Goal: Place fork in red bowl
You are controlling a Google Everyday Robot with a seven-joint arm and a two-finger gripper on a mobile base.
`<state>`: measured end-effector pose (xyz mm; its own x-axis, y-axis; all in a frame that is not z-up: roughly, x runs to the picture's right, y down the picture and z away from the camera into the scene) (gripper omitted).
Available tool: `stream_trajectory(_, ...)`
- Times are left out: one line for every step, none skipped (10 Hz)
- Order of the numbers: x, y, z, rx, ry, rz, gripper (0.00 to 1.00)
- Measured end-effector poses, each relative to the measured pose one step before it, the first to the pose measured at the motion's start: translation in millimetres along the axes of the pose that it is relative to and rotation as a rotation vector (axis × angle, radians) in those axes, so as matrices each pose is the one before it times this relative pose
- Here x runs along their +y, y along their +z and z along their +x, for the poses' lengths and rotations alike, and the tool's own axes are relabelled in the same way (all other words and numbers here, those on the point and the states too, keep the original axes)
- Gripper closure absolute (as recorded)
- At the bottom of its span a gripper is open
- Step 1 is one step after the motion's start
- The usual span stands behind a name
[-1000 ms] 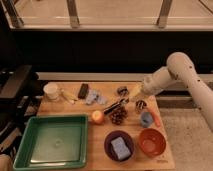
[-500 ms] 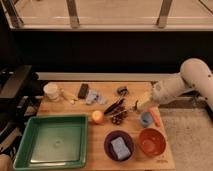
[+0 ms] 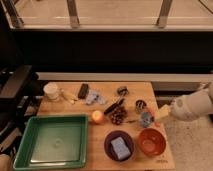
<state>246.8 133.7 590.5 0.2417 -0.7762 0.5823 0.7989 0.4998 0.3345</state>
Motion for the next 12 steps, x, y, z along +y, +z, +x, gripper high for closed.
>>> stream_trajectory(11.66,-7.55,-4.9,0.02916,0.03306,-0.00391,1.0)
stream_trajectory(1.36,-1.05,-0.61,0.00494,0.00473,0.00015,1.0)
stream_trajectory(-1.44,1.11,0.53,-0.00217,-0.00303,0.00044,1.0)
stream_trajectory(-0.05,-0.24,0.13,0.00052,0.00009,0.00011,1.0)
stream_trajectory(1.39,-1.04,-0.52,0.00186,0.00286,-0.00047,1.0)
stream_trajectory(-0.75,0.8,0.21,-0.00159,-0.00165,0.00035,1.0)
stream_trajectory(-0.19,0.58,0.3,-0.00034,0.00004,0.00063,1.0)
stream_trajectory(1.32,0.42,0.89,0.00518,0.00755,0.00797,1.0)
stream_trajectory(8.13,1.78,1.52,0.00433,0.02122,0.0174,1.0)
stream_trajectory(10.14,1.24,1.19,0.00278,0.02209,0.0109,1.0)
stream_trajectory(15.04,3.03,0.81,0.00146,0.02678,0.00457,1.0)
stream_trajectory(9.18,0.94,1.32,0.0027,0.0201,-0.00058,1.0)
